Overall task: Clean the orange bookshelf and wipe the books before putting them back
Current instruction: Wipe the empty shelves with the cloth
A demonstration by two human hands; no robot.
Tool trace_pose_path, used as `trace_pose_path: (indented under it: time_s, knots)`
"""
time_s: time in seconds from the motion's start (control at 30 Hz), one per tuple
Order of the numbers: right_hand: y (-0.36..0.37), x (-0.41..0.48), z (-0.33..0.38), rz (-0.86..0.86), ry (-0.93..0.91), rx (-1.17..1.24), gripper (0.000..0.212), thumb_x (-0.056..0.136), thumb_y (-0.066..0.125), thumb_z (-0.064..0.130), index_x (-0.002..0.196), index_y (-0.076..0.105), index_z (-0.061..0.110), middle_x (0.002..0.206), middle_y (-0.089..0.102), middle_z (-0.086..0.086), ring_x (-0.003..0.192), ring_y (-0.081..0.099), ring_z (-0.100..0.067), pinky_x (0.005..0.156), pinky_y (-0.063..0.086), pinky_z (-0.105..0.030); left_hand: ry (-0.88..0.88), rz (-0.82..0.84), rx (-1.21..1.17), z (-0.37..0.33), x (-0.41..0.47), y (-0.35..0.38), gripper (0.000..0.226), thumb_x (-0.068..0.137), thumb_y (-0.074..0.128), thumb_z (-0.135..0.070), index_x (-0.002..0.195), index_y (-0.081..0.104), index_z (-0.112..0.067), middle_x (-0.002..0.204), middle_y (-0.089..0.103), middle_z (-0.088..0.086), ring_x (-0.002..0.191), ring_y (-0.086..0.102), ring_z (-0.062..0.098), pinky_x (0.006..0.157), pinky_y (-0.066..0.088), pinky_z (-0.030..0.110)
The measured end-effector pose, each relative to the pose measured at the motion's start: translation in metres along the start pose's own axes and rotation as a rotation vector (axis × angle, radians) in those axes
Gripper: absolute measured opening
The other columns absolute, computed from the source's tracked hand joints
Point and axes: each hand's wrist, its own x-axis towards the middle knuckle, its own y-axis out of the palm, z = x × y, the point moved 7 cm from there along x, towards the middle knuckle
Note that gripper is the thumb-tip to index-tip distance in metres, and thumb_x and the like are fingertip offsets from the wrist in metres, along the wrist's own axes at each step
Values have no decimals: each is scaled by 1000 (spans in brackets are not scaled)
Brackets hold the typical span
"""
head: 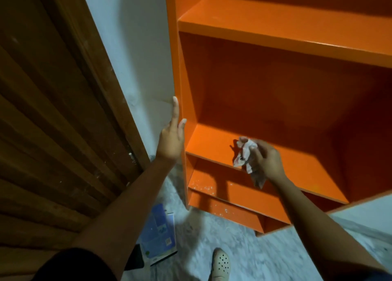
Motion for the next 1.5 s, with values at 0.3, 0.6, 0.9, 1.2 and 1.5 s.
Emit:
trace_pose_path:
  time_s: [0.3,0.6,0.9,1.2,1.5]
  knots:
    - [25,-6,-53,-69,92,-377,33,84,52,22,105,68,2,108,67,-21,98,61,-40,84,47,-42,72,76,-29,6,3,1,65,101,38,-26,140,-11,-42,57,30,-5,46,34,8,47,30,19]
    - [81,-10,18,76,-11,32,22,90,58,7,110,67,6,110,67,-6,97,57,-16,77,39,-17,55,86,-24,7,5,1,65,101,41,-24,140,-9,-38,55,32,-5,46,38,11,51,33,28]
    - [150,1,62,31,-32,154,34,87,55,17,115,64,0,117,65,-17,108,60,-23,88,38,-11,102,9,-24,6,6,-3,66,99,46,-20,142,-2,-33,53,27,-11,44,39,15,50,31,24]
    - [179,0,58,104,-146,-274,51,88,57,15,135,45,-1,139,46,-23,132,41,-35,111,30,-41,154,-42,-43,4,7,-6,71,98,47,-16,139,-4,-44,55,22,-14,42,35,22,43,34,31]
    - [180,3,56,172,-282,-444,47,78,70,15,116,57,-8,118,57,-28,112,54,-42,93,47,-43,195,-99,-55,5,4,-8,59,97,49,-11,142,11,-18,54,21,-19,41,25,4,42,24,12]
